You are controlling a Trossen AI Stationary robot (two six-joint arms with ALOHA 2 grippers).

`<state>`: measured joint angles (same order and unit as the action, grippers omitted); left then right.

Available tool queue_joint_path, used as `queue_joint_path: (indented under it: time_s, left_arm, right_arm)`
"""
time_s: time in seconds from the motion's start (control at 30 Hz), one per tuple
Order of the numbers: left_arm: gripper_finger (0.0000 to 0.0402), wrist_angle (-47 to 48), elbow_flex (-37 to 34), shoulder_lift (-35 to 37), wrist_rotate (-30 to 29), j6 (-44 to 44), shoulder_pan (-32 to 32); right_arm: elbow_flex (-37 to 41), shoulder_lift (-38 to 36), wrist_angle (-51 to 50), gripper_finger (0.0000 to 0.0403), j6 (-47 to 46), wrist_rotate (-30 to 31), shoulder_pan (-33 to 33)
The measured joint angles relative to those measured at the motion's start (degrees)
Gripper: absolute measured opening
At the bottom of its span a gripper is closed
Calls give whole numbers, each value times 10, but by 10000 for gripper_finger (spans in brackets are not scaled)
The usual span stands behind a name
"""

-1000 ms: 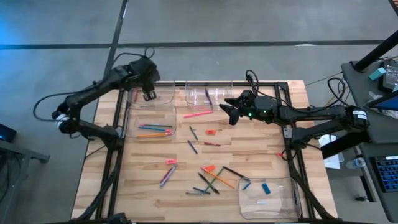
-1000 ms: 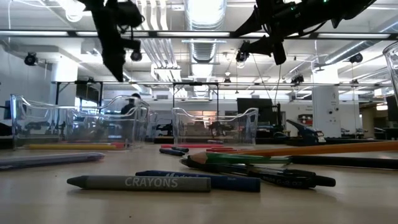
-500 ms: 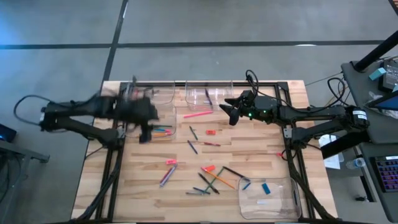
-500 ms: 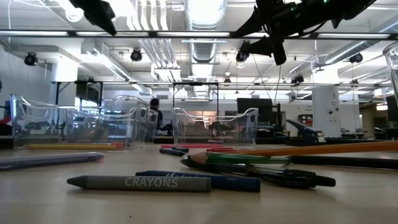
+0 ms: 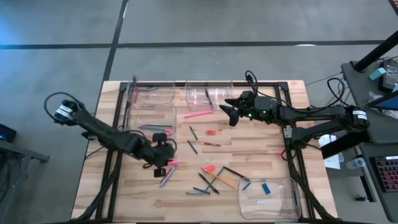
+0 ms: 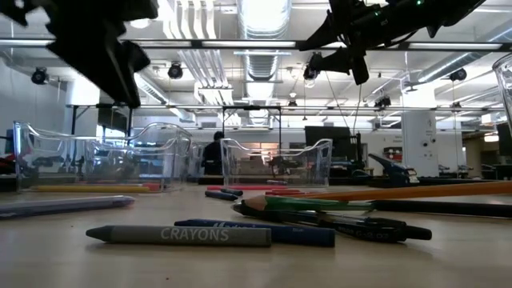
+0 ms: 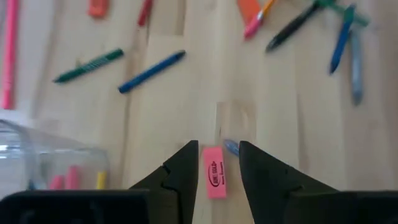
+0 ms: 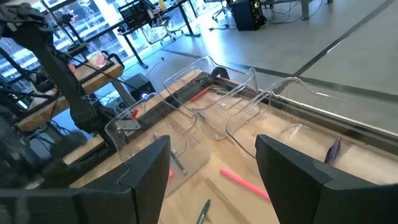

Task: Sort crayons/erasers/pens/pencils in bins
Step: Put the pink eraser into the bottom right transparent bin

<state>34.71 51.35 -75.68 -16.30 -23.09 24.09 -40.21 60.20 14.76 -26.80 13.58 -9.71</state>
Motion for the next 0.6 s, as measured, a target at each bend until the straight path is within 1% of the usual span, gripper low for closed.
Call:
queue_joint_path:
  time_s: [0.2,0.33,0.5,0.6]
  left_arm:
    - [100,-54,-16,-74,39,27,0]
    - [100,-71,-22,-111,44,25,0]
    - [100,-126,-22,-123,60,25,-4]
    - [100,-139,-22,-122,62,25,-11]
  right_arm:
    - [0,0,-1,224,-26,-17,5]
    - [0,0,-14,224,-28,-20,12]
    - [0,0,-13,224,-33,-20,19]
    - [0,0,-13,224,-34,-20,20]
